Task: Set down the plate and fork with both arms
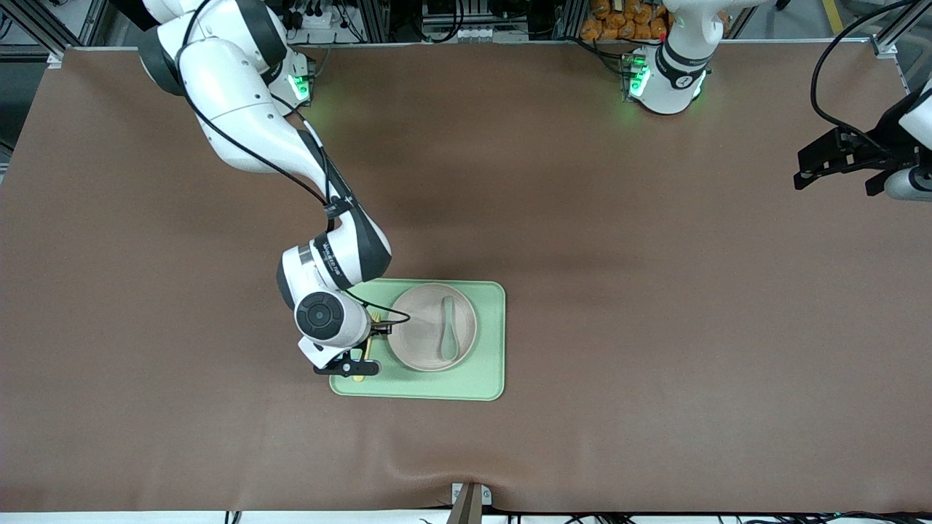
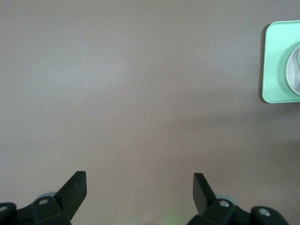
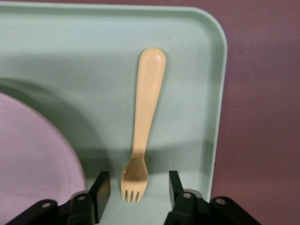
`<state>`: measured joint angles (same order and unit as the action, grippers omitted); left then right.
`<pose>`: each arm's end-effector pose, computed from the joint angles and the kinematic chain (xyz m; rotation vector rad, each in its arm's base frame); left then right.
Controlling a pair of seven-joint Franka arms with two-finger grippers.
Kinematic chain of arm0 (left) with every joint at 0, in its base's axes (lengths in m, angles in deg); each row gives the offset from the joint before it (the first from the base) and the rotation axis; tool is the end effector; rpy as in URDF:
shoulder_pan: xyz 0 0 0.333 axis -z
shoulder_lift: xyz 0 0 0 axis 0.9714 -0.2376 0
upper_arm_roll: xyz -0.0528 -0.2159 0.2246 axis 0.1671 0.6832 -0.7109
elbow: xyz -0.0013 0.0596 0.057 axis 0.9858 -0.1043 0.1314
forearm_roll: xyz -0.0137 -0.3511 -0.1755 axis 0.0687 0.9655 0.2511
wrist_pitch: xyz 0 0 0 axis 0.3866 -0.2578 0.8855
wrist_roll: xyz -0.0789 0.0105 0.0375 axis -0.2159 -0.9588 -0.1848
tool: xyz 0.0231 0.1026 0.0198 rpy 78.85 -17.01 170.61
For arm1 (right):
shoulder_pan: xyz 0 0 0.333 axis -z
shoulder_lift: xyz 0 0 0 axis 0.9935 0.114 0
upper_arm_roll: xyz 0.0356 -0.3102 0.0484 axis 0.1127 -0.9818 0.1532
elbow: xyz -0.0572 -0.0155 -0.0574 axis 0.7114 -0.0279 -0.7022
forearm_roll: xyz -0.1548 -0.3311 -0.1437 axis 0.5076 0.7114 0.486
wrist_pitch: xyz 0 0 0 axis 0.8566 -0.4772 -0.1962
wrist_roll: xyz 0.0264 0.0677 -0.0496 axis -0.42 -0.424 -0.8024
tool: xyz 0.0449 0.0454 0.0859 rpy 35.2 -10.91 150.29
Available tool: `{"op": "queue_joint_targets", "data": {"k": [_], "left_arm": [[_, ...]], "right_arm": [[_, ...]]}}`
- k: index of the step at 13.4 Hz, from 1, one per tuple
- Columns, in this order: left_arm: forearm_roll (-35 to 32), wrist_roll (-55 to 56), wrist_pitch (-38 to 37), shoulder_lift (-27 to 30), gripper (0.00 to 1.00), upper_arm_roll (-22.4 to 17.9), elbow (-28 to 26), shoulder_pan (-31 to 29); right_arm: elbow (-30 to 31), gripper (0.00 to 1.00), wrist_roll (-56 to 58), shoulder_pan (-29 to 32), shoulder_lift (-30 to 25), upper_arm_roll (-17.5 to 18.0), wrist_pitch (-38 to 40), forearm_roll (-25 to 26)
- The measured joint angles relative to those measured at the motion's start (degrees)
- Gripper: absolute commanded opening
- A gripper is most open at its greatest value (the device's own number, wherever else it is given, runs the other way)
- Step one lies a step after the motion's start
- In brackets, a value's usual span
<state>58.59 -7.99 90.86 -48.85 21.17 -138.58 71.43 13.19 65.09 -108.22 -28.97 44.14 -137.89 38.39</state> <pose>0.5586 -0.0504 0.6684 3.1221 -0.1412 -0.0173 0.6791 0.3040 0.2167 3.0913 -0.0311 -0.2125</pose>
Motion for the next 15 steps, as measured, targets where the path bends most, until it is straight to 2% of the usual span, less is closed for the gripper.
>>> {"op": "queue_joint_targets", "data": {"k": [2,5,10,15], "left_arm": [[0.0,0.0,-1.0,0.6,1.0,-5.5,0.0,4.7],[0.0,-0.1,-2.5,1.3,1.0,-9.9,0.0,8.8],[0.0,-0.1,-3.1,1.5,1.0,-10.7,-0.3,9.2],[1.1,-0.1,-2.8,1.2,1.0,-11.0,-1.2,9.1]], "right_arm": [[-0.3,1.0,0.0,0.4,-1.9,-0.2,2.1,0.0],[-1.9,1.0,0.2,5.0,-5.0,0.4,5.3,0.0],[-3.8,1.0,1.8,13.4,-13.5,4.4,9.7,0.0],[-3.9,1.0,3.6,19.8,-22.4,8.5,18.8,0.0]]}}
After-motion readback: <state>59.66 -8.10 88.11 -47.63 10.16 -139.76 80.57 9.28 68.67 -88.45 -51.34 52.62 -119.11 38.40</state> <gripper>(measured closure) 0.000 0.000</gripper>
